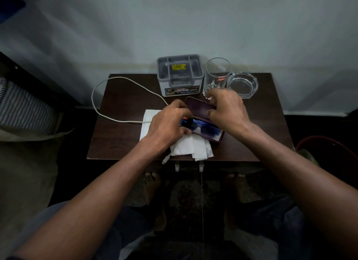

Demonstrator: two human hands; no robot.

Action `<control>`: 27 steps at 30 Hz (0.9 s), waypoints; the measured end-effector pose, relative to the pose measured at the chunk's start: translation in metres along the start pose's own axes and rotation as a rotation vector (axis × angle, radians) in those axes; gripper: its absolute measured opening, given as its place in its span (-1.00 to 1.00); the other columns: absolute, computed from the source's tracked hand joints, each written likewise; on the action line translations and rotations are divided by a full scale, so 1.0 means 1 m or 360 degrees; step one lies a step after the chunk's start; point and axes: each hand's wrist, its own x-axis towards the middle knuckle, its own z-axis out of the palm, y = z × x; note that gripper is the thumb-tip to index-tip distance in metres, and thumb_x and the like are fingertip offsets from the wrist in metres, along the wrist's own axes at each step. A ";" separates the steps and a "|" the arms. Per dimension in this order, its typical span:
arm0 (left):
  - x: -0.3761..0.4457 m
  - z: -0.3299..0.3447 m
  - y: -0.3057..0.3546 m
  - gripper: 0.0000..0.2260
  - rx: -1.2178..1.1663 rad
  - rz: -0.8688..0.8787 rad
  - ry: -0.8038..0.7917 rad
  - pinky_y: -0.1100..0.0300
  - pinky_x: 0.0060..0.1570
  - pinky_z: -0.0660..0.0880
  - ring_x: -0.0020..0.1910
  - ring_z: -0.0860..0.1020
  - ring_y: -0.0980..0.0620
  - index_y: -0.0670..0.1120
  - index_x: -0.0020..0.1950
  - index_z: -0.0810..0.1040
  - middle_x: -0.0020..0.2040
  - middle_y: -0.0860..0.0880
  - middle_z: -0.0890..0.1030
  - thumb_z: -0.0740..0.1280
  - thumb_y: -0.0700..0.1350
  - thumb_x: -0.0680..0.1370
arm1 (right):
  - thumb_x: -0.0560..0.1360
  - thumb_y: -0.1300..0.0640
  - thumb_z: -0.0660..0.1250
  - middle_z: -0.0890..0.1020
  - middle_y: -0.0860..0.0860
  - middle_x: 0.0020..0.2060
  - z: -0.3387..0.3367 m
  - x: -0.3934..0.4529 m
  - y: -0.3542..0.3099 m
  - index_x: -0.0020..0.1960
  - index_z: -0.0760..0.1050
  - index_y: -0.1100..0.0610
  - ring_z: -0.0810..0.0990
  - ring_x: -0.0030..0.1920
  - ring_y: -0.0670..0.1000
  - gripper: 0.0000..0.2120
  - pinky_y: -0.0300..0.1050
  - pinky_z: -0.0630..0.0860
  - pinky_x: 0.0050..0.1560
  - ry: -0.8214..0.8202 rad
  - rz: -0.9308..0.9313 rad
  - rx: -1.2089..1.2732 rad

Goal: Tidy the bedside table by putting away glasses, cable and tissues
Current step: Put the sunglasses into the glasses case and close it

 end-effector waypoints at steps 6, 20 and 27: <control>-0.001 0.001 0.002 -0.56 0.0092 0.0022 0.0053 0.04 0.00 0.56 0.23 0.51 0.00 0.06 0.25 0.68 0.27 0.08 0.56 0.65 0.03 0.40 | 0.42 0.32 0.56 0.67 0.07 0.01 -0.004 -0.002 -0.002 0.04 0.70 0.13 0.61 0.08 0.14 -0.77 0.02 0.58 -0.03 0.0100 -0.0136 -0.0083; 0.005 0.003 -0.003 -0.58 -0.0084 -0.0038 -0.0036 -0.06 0.08 0.62 0.23 0.51 0.00 0.08 0.23 0.66 0.24 0.04 0.53 0.64 0.09 0.42 | 0.46 0.06 0.59 0.73 -0.03 -0.17 -0.005 -0.004 -0.002 -0.07 0.75 0.00 0.70 -0.09 0.09 -0.93 0.08 0.68 -0.07 -0.0403 -0.0080 -0.0031; 0.002 0.002 0.001 -0.54 -0.0082 -0.0076 0.0000 -0.02 0.08 0.63 0.18 0.55 0.02 0.05 0.23 0.62 0.26 0.06 0.50 0.66 0.08 0.40 | 0.45 -0.05 0.60 0.61 0.11 0.21 0.001 0.005 0.010 0.32 0.47 0.14 0.44 0.37 0.20 -0.44 0.16 0.51 0.28 -0.0281 0.0179 -0.0008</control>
